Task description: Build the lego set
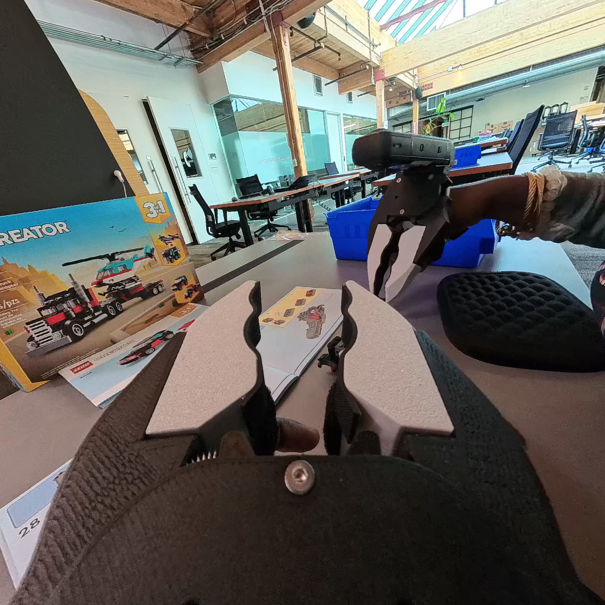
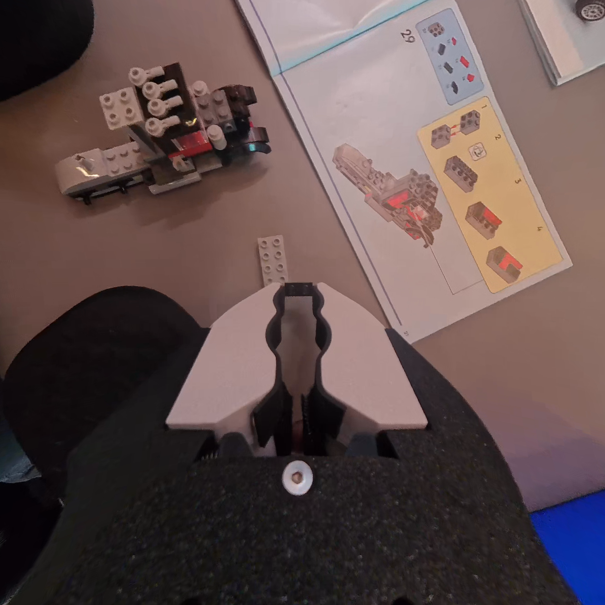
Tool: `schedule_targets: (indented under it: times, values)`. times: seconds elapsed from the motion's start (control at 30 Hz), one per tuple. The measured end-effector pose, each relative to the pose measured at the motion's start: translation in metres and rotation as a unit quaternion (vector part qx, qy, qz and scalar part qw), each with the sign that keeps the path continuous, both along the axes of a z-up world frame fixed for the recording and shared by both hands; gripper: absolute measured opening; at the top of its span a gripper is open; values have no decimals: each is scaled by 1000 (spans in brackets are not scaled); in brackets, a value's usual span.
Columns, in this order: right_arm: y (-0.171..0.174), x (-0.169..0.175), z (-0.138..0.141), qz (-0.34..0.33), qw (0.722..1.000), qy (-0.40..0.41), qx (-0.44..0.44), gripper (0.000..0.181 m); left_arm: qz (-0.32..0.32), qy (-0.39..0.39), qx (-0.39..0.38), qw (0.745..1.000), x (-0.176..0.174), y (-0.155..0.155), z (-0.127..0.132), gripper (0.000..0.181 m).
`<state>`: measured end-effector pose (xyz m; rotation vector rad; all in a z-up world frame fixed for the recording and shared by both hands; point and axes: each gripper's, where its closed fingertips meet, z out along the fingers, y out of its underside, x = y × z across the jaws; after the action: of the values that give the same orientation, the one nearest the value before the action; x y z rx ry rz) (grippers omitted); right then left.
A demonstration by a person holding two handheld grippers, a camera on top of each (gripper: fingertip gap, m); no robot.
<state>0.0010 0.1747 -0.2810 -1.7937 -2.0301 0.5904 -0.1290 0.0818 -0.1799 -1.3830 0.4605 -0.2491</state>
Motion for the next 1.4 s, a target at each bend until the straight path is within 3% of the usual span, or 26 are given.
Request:
schedule_targets:
  times: [0.17, 0.6, 0.77, 0.9, 1.2, 1.4]
  values:
    - [16, 5, -7, -20, 1000, 1, 11, 16, 0, 0, 0, 1000, 0, 0, 0, 46]
    - [6, 2, -17, 5, 1000, -1, 0, 16, 1, 3, -1, 1000, 0, 0, 0, 46]
    - [-8, 3, -18, 23, 999, -13, -20, 16, 1, 3, 0, 1000, 0, 0, 0, 46]
    - [-34, 1, -11, 77, 996, -12, -48, 16, 1, 3, -1, 1000, 0, 0, -1, 46]
    - [5, -10, -13, 74, 997, 12, 0, 16, 1, 4, 2, 1000, 1, 0, 0, 46]
    - [-11, -9, -19, 105, 994, 2, -5, 16, 1, 2, 3, 1000, 0, 0, 0, 46]
